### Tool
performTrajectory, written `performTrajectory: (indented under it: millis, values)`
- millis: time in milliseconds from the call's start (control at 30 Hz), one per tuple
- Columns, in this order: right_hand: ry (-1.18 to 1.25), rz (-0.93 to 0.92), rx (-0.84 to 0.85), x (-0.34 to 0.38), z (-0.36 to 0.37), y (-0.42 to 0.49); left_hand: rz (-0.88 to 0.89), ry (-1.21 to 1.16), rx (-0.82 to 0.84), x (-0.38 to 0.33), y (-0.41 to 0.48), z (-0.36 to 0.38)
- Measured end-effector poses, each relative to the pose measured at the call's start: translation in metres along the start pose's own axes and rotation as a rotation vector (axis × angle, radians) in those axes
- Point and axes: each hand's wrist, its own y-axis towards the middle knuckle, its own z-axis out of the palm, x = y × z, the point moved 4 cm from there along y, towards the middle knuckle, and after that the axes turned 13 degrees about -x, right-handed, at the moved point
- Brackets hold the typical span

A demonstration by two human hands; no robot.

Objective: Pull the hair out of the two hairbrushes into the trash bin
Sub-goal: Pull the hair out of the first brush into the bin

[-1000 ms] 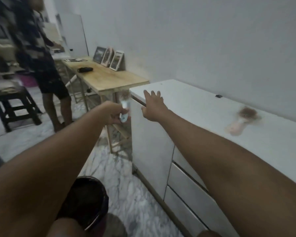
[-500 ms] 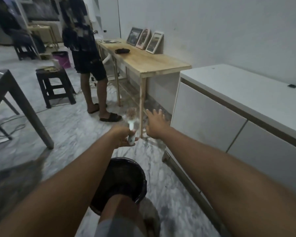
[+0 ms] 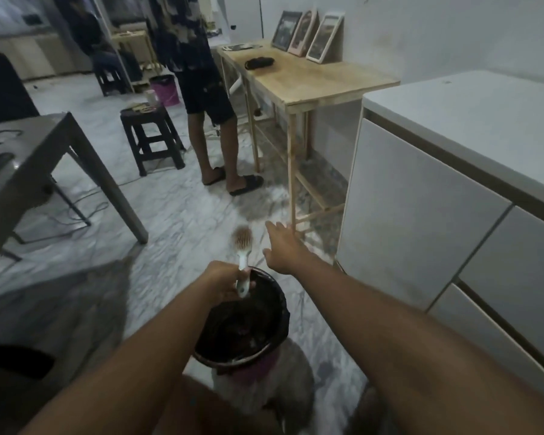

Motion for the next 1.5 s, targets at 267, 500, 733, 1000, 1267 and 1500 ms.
performTrajectory:
  millis: [267,500,733,1000,1267,1500]
  values:
    - [0.094,-0.024,0.131,-0.004,0.054,0.002,-0.071,-0.052,-0.049,0.028,0.018,-0.001]
    - [0.152,-0.004,0.214,0.032,0.109,0.007,-0.140,-0.144,-0.043,0.072,0.058,-0.019]
    - [0.326,0.101,0.147,0.045,0.164,0.016,-0.230,-0.146,0.002,0.123,0.098,-0.031]
    - [0.558,0.261,0.163,0.031,0.257,0.002,-0.313,-0.257,0.097,0.203,0.139,-0.012]
    - [0.766,0.578,0.135,0.014,0.294,-0.001,-0.293,-0.343,0.059,0.218,0.166,-0.015]
    - [0.772,0.543,0.066,0.013,0.293,0.004,-0.319,-0.464,0.116,0.218,0.169,-0.008]
